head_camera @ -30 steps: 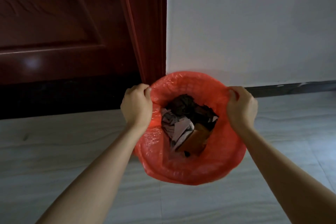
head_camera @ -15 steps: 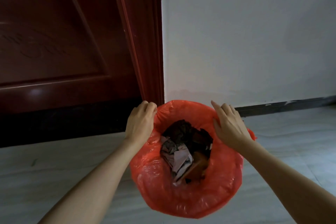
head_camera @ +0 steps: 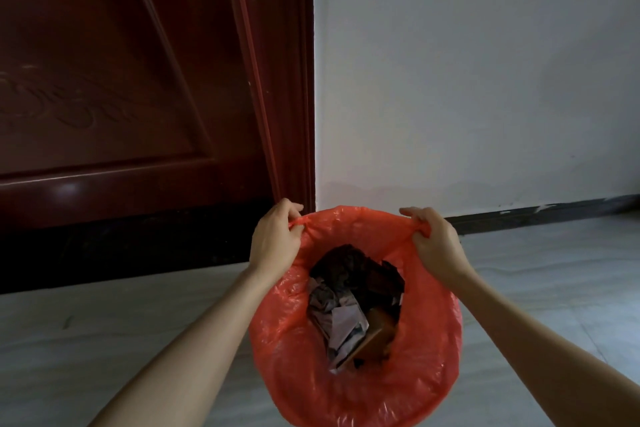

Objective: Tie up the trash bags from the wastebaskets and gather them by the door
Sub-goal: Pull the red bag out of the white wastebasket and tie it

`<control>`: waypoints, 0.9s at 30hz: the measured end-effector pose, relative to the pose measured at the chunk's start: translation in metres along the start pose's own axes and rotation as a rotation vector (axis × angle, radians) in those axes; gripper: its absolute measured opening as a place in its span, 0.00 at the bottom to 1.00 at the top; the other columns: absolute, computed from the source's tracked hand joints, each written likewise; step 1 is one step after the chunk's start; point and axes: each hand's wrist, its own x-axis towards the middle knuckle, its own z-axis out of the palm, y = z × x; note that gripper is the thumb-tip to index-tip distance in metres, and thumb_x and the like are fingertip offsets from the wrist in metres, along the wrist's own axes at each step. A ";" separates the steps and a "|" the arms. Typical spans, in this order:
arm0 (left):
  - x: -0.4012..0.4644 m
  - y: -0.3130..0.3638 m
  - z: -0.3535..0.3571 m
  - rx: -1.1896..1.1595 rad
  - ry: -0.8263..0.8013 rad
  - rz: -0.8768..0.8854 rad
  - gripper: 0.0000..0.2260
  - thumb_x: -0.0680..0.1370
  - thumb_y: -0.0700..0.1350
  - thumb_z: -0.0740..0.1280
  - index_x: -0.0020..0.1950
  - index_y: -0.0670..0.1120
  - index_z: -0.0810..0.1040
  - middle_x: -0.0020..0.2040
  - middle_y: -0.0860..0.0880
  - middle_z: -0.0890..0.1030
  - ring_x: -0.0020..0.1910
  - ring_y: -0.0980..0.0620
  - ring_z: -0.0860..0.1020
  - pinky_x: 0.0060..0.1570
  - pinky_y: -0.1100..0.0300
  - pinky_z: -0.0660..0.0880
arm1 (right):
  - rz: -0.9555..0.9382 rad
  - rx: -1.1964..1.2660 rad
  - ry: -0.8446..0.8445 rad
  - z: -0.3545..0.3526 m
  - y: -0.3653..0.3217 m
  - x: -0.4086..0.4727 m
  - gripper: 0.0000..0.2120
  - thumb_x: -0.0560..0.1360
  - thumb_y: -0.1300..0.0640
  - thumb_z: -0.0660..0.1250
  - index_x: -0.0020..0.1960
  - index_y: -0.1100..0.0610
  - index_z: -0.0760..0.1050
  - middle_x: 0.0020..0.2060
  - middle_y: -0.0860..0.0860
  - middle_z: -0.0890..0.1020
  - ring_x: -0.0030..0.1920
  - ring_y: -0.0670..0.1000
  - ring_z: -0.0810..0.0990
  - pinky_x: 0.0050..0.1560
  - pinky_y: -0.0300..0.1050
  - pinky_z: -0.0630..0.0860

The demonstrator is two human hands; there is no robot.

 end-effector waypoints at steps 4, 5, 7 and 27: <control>-0.003 0.000 0.010 -0.077 0.040 0.005 0.13 0.73 0.32 0.64 0.37 0.48 0.66 0.49 0.47 0.84 0.50 0.48 0.82 0.49 0.53 0.78 | -0.065 -0.106 0.033 0.007 0.004 -0.005 0.21 0.64 0.76 0.57 0.50 0.60 0.78 0.50 0.55 0.82 0.52 0.53 0.78 0.52 0.44 0.72; -0.002 0.001 0.013 -0.098 0.058 0.007 0.15 0.72 0.31 0.64 0.36 0.50 0.65 0.46 0.47 0.84 0.49 0.49 0.82 0.49 0.53 0.78 | -0.083 -0.154 0.050 0.008 0.005 -0.005 0.19 0.64 0.76 0.57 0.49 0.62 0.77 0.48 0.55 0.82 0.51 0.55 0.77 0.49 0.45 0.72; 0.001 0.003 0.015 -0.100 0.076 0.047 0.19 0.71 0.30 0.64 0.33 0.53 0.62 0.44 0.49 0.84 0.46 0.51 0.81 0.46 0.55 0.77 | -0.132 -0.217 0.096 0.010 0.006 -0.002 0.15 0.62 0.77 0.57 0.44 0.65 0.74 0.45 0.56 0.81 0.48 0.58 0.76 0.44 0.45 0.69; 0.031 0.038 -0.008 0.006 -0.374 -0.173 0.12 0.69 0.37 0.63 0.48 0.48 0.80 0.47 0.48 0.83 0.50 0.48 0.81 0.53 0.54 0.76 | -0.131 -0.255 -0.176 -0.015 -0.006 0.021 0.27 0.67 0.71 0.58 0.62 0.53 0.71 0.56 0.54 0.78 0.58 0.56 0.75 0.56 0.47 0.71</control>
